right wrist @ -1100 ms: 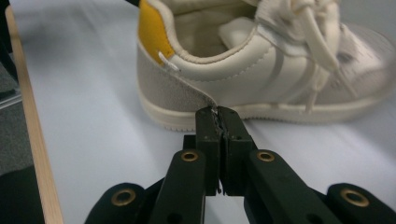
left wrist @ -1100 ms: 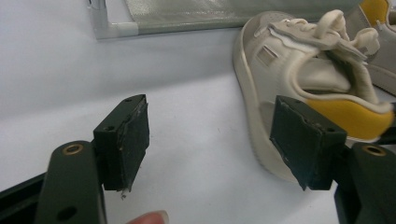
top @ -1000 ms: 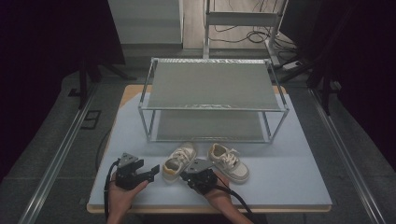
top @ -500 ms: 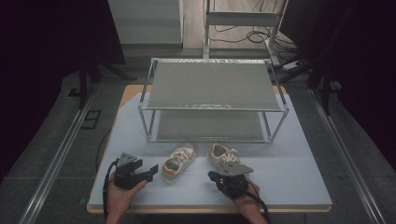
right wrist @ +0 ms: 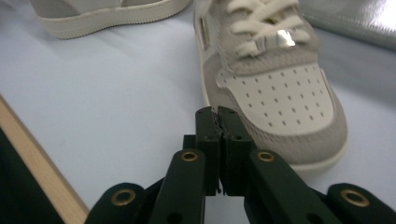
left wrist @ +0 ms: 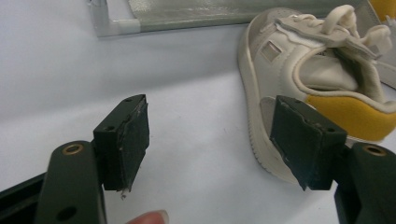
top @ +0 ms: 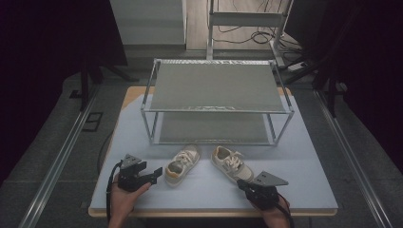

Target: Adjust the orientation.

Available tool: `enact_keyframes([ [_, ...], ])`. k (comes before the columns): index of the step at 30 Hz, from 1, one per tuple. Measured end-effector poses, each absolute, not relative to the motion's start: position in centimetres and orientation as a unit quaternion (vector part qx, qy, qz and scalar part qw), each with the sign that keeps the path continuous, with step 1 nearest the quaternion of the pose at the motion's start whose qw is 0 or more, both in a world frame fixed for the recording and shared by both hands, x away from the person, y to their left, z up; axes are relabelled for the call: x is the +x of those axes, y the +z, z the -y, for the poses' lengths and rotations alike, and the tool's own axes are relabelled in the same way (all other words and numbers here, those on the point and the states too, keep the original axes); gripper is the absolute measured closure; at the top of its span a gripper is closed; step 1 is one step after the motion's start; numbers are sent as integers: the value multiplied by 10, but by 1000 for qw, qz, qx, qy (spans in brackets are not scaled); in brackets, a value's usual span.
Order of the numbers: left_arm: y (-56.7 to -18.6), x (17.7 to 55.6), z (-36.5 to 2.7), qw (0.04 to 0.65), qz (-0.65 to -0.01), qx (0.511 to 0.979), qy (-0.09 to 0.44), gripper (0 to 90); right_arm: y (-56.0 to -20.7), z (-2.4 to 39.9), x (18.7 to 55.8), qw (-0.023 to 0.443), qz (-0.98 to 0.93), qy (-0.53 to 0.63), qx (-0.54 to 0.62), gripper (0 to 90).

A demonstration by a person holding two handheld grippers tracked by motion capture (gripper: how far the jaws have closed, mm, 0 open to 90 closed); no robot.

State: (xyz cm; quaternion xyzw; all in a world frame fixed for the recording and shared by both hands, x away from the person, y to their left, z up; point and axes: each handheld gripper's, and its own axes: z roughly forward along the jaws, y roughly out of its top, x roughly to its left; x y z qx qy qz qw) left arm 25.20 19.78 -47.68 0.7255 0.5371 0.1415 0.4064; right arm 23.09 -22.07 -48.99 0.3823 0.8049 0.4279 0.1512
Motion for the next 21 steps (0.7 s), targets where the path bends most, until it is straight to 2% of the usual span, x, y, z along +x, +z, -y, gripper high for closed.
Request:
enact_keyframes([
  [11, -481, 254, -200, 399, -544, 724, 142, 285, -487, 261, 247, 155, -776, 427, 439, 885],
  [21, -480, 253, -198, 398, -541, 727, 144, 284, -487, 270, 264, 171, -767, 419, 455, 883],
])
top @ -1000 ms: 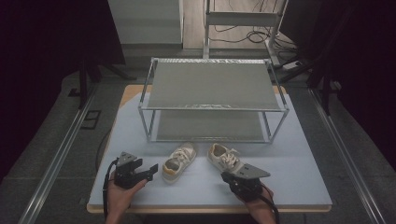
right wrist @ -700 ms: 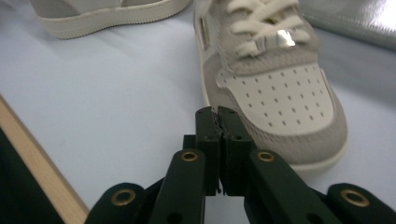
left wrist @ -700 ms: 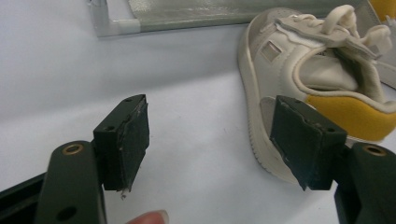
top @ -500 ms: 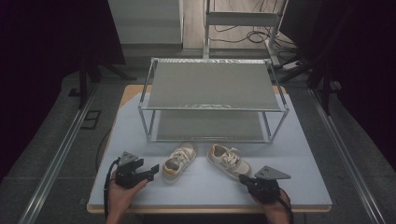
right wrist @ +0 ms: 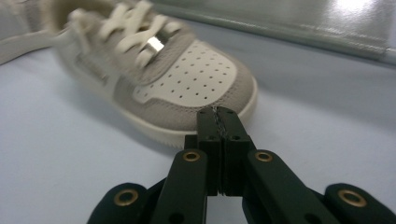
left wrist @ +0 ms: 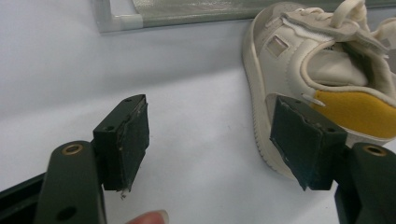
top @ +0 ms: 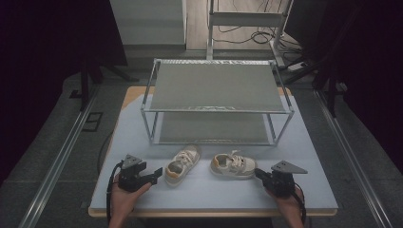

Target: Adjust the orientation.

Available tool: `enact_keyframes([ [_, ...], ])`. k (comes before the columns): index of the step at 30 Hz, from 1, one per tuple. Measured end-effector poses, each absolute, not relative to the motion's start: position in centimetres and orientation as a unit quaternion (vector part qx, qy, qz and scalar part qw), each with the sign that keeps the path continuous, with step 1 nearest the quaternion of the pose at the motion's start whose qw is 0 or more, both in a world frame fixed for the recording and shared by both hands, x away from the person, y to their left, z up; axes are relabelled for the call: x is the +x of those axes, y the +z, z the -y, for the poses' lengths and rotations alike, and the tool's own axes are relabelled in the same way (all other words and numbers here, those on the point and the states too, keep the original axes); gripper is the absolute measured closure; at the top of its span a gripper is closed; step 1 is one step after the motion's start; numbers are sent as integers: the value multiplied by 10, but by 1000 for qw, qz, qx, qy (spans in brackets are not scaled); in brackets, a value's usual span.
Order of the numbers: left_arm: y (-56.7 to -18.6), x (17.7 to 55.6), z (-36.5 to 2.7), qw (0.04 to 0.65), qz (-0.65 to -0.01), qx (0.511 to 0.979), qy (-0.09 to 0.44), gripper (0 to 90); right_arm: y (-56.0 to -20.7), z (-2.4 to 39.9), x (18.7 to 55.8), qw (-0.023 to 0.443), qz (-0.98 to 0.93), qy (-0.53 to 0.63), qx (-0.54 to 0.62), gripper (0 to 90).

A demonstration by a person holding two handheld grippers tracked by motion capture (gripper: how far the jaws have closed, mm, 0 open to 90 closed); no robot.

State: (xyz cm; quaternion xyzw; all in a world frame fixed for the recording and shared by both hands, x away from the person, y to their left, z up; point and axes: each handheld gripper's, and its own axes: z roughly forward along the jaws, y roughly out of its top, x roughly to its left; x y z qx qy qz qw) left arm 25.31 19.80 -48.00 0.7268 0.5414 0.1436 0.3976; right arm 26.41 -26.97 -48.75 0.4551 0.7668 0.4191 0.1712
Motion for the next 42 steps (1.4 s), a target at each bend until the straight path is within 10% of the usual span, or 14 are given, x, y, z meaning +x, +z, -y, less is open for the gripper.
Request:
enact_keyframes([
  [16, -481, 253, -196, 394, -540, 730, 144, 285, -492, 264, 321, 176, -765, 405, 469, 866],
  [42, -484, 253, -199, 394, -544, 728, 138, 285, -464, 188, 216, 115, -808, 478, 324, 892],
])
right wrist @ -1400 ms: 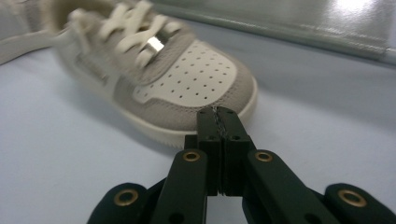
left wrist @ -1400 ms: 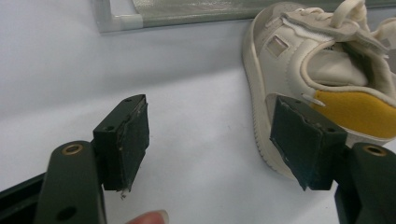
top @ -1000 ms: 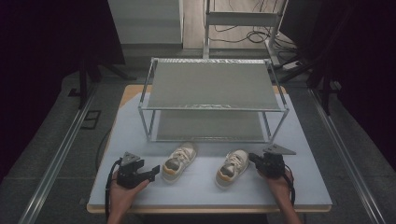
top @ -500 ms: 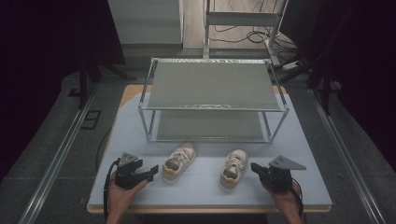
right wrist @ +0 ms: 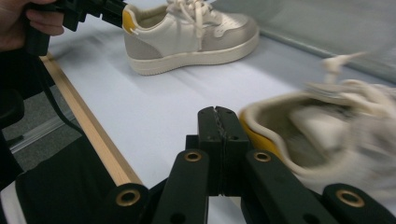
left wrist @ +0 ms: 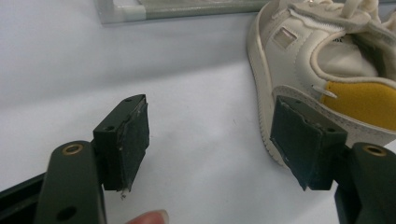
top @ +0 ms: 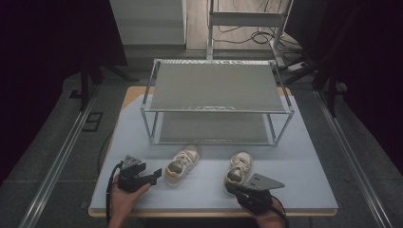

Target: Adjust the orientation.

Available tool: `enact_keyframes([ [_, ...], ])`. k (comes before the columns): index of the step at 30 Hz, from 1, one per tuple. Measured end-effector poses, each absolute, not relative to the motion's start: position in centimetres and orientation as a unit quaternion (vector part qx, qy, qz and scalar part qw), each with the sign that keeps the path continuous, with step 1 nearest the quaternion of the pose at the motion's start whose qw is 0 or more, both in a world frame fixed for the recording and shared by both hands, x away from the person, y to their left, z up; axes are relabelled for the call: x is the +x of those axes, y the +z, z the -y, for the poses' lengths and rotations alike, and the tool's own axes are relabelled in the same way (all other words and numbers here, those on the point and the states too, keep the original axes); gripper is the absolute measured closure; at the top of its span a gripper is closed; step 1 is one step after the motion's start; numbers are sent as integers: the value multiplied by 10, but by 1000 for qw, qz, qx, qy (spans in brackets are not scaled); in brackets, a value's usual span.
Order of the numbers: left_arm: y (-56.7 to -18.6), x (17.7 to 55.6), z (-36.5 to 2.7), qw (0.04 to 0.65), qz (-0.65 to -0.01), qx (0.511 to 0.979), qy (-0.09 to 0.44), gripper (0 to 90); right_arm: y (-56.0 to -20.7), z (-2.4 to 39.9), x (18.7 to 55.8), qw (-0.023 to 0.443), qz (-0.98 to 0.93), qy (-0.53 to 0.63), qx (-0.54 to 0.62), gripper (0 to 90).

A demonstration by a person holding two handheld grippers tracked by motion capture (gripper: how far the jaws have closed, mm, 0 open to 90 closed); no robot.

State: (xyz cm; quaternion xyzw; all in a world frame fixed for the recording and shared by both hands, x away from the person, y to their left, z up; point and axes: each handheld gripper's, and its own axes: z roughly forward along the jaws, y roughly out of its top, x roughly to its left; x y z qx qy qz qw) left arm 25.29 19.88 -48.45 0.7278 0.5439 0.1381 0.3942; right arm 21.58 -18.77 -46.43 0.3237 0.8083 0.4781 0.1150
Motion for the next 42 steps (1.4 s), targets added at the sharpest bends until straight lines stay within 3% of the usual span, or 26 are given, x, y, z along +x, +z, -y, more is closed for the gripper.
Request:
enact_keyframes([
  [9, -484, 253, -199, 395, -544, 728, 137, 285, -474, 182, 218, 119, -818, 465, 319, 893],
  [27, -483, 252, -202, 395, -547, 725, 138, 284, -470, 259, 221, 129, -798, 446, 383, 893],
  [42, -477, 249, -201, 401, -540, 726, 140, 284, -471, 279, 228, 137, -789, 439, 407, 892],
])
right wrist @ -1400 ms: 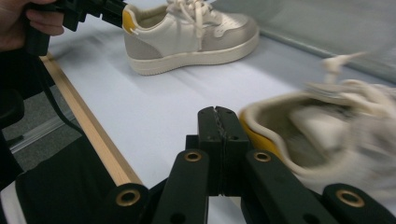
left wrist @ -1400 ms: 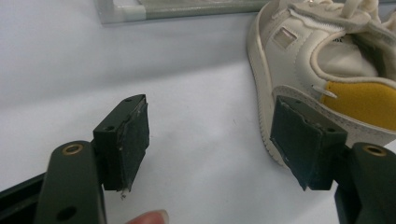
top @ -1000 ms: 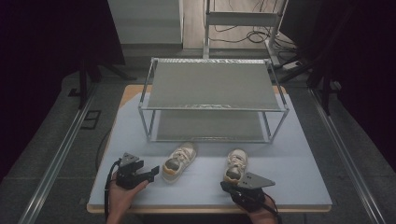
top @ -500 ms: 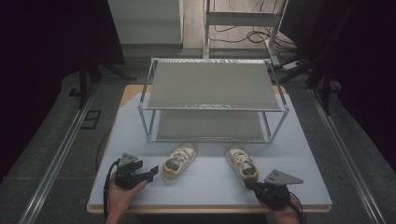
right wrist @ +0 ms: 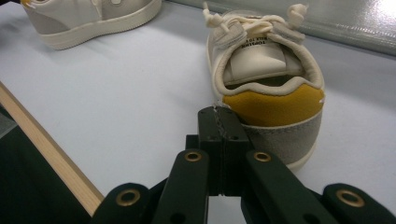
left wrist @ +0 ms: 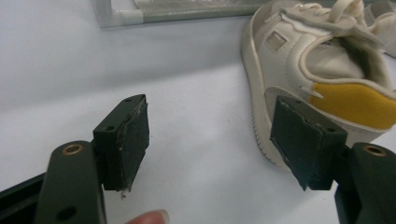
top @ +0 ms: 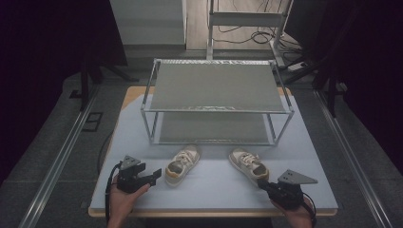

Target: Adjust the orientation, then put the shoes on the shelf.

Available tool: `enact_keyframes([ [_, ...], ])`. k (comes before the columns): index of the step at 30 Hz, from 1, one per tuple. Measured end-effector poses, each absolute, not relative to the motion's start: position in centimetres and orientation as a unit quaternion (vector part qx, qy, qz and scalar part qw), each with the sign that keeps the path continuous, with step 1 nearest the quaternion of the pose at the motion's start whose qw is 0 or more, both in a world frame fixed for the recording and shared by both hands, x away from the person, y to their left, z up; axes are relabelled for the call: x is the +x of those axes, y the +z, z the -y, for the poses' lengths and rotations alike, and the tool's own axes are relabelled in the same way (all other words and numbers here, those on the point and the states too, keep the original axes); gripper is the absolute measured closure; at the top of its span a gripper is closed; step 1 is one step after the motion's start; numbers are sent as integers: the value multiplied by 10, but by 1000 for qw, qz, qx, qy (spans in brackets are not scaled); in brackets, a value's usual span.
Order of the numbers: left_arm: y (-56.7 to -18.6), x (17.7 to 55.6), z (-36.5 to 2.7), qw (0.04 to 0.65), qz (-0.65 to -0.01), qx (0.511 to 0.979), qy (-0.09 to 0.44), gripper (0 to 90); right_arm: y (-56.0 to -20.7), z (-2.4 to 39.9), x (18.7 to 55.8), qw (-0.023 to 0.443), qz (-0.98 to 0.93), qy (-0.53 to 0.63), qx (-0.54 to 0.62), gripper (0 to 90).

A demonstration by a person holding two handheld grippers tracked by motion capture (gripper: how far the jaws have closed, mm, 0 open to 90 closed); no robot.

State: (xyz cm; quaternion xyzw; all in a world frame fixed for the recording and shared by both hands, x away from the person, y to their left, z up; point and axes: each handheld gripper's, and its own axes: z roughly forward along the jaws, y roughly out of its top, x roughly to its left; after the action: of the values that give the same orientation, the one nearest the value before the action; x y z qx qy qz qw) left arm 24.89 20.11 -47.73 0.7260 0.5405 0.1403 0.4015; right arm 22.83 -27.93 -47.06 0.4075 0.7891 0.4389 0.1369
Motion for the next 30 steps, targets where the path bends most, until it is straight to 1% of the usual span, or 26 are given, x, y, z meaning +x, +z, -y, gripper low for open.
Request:
enact_keyframes([
  [1, -477, 249, -201, 401, -540, 726, 140, 284, -471, 279, 228, 137, -789, 439, 407, 892],
  [4, -471, 246, -201, 407, -537, 725, 142, 284, -468, 277, 227, 132, -794, 438, 400, 792],
  [6, -467, 244, -200, 413, -534, 724, 143, 283, -462, 276, 226, 132, -788, 454, 395, 763],
  [9, -461, 241, -198, 418, -529, 725, 143, 283, -451, 276, 225, 150, -781, 466, 388, 651],
  [11, -457, 239, -196, 420, -525, 726, 143, 282, -444, 277, 225, 166, -775, 471, 386, 615],
  [13, -454, 237, -194, 422, -521, 728, 144, 282, -440, 280, 226, 169, -770, 477, 387, 573],
  [19, -445, 232, -190, 423, -515, 730, 150, 280, -435, 283, 230, 184, -765, 472, 398, 399],
  [24, -439, 229, -184, 424, -511, 731, 159, 261, -434, 283, 239, 197, -760, 461, 414, 318],
  [30, -438, 228, -175, 416, -504, 740, 158, 235, -432, 282, 248, 200, -756, 458, 422, 274],
])
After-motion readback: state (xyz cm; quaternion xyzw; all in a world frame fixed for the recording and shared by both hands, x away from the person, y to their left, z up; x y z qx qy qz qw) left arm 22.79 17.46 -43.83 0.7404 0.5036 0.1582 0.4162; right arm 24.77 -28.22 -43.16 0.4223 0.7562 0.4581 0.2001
